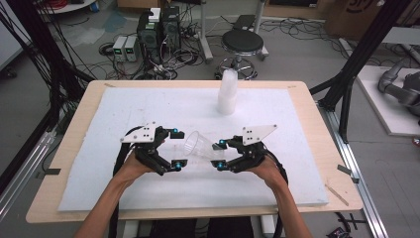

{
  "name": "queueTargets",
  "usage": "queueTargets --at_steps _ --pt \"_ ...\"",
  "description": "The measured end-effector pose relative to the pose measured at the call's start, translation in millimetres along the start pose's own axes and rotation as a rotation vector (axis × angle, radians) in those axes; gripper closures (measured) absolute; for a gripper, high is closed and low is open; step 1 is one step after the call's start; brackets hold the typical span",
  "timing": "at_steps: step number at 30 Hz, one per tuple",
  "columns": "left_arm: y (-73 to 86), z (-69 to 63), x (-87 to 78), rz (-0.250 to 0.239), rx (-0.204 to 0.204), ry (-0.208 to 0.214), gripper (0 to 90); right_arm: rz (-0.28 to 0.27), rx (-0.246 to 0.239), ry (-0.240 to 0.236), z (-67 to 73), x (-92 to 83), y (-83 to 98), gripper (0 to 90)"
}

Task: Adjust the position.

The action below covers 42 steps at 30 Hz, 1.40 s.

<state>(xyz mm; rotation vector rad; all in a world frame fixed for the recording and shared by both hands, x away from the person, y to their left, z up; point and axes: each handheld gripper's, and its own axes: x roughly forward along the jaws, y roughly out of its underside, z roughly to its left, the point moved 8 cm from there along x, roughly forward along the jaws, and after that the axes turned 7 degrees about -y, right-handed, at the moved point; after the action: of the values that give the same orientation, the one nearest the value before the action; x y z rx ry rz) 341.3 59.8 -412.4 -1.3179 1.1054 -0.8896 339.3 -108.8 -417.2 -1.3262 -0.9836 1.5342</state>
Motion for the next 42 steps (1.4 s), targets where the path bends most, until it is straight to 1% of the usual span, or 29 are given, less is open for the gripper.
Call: queueTargets --at_steps 4,8,11,12,14,17,23,24,25,27,28,30,34,36,37,39,42 --pt "-0.7 -1.8 3.2 -0.004 -0.001 0.009 6.7 -0.019 -0.010 -0.009 0.7 0.2 -1.6 43.2" --pt "-3.5 -5.8 9.4 -0.020 -0.007 0.031 6.7 -0.034 -0.019 -0.024 1.8 1.7 -2.9 43.2" --pt "-4.2 -7.4 13.0 -0.020 -0.007 0.039 6.7 -0.040 -0.016 -0.033 3.1 2.8 -3.4 43.3" --pt "-4.7 -8.4 15.2 -0.021 -0.008 0.044 6.7 -0.046 -0.025 -0.038 2.8 4.0 -4.0 43.2" --pt "-6.7 -11.6 20.9 -0.027 -0.007 0.057 6.7 -0.047 -0.023 -0.048 3.5 5.6 -3.7 43.3" --pt "-9.2 -13.8 25.2 -0.035 -0.009 0.066 6.7 -0.045 -0.023 -0.052 3.7 7.9 -2.9 43.2" --pt "-11.1 -15.6 27.9 -0.036 -0.003 0.077 6.8 -0.045 -0.020 -0.058 3.5 10.1 -2.6 43.2" --pt "-11.4 -15.7 28.1 -0.038 -0.001 0.076 8.5 -0.045 -0.024 -0.060 3.3 10.7 -2.5 43.2" --pt "-11.6 -16.0 28.2 -0.039 -0.004 0.081 9.3 -0.043 -0.019 -0.063 3.8 10.8 -2.2 43.2" --pt "-11.5 -16.1 28.2 -0.038 -0.003 0.082 9.8 -0.046 -0.024 -0.062 3.4 11.1 -2.5 43.2" --pt "-11.4 -16.2 28.1 -0.037 -0.002 0.083 12.1 -0.046 -0.021 -0.065 4.0 11.3 -2.4 43.2" --pt "-11.2 -17.1 28.1 -0.034 -0.006 0.093 13.6 -0.041 -0.017 -0.071 4.7 11.9 -1.9 43.2" --pt "-10.9 -16.9 28.3 -0.034 -0.007 0.096 16.5 -0.038 -0.021 -0.075 4.7 13.8 -1.1 43.2" --pt "-10.8 -17.3 27.6 -0.034 -0.009 0.104 23.7 -0.034 -0.021 -0.075 4.8 15.4 -0.1 43.2" --pt "-11.1 -17.8 27.2 -0.034 -0.006 0.106 23.7 -0.034 -0.021 -0.075 4.8 15.4 -0.1 43.2" --pt "-12.2 -18.9 26.6 -0.040 0.000 0.108 29.2 -0.029 -0.018 -0.077 4.9 15.9 1.2 43.2" --pt "-12.4 -18.3 26.1 -0.042 0.005 0.103 31.7 -0.033 -0.021 -0.074 4.9 15.6 0.5 43.2"
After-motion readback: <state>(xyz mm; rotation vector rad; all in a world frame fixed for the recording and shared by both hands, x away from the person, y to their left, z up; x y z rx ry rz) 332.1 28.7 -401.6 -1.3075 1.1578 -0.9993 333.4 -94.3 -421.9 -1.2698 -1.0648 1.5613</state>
